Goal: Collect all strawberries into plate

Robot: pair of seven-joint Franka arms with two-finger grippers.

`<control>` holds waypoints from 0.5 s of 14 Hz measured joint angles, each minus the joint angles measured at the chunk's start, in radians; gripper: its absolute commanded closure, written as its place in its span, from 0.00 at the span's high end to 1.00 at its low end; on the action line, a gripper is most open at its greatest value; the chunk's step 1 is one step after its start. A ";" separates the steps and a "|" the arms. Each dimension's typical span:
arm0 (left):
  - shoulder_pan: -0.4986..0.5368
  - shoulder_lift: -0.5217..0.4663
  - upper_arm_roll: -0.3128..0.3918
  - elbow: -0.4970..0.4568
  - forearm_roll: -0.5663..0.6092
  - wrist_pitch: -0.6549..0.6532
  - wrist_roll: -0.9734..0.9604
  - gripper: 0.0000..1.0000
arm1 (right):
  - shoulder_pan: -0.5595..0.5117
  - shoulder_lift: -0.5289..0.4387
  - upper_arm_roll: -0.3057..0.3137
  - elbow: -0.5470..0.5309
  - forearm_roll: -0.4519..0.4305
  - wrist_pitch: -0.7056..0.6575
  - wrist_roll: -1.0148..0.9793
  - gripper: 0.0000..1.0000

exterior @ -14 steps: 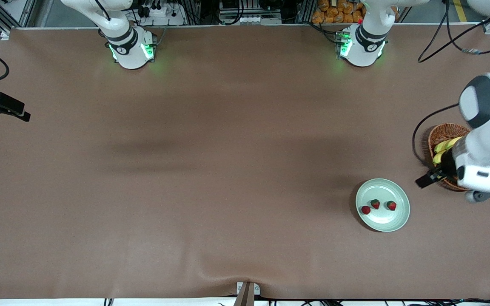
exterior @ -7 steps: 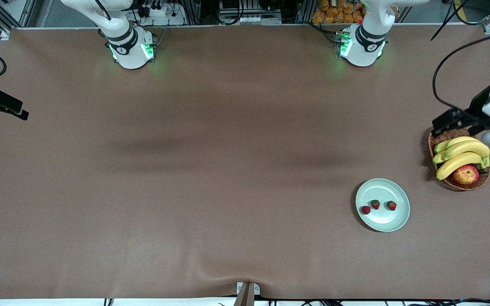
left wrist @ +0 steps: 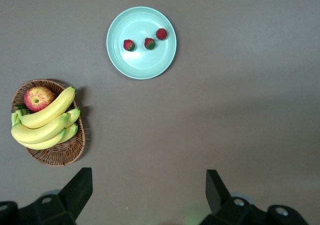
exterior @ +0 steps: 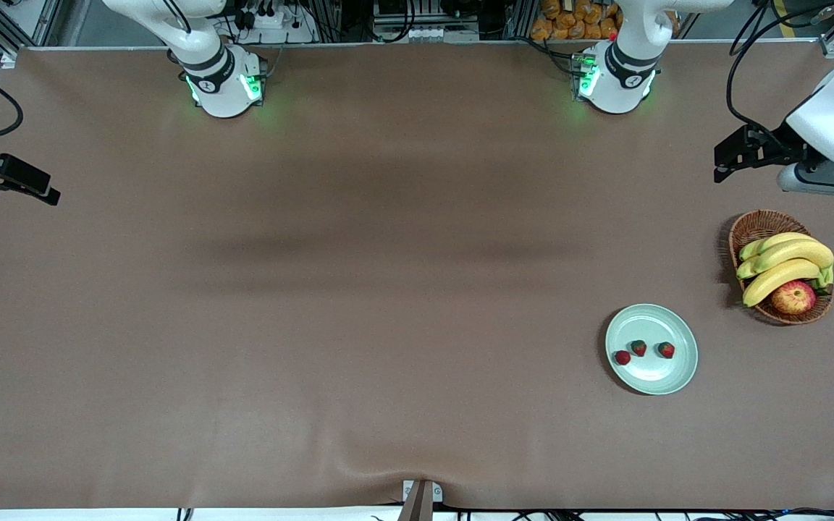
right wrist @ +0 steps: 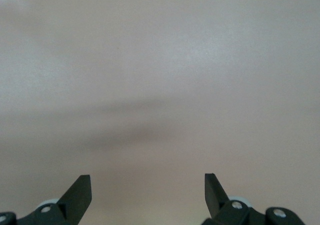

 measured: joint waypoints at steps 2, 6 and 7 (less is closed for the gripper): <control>0.001 0.000 0.002 0.004 0.000 -0.017 0.010 1.00 | 0.000 0.000 0.000 0.000 0.000 0.000 0.000 1.00; 0.001 0.000 0.002 0.027 0.000 -0.037 0.011 1.00 | 0.000 0.000 0.000 0.000 0.000 0.000 0.000 1.00; 0.001 0.002 0.002 0.032 0.000 -0.037 0.011 1.00 | 0.000 0.000 -0.001 0.000 0.000 0.000 0.000 1.00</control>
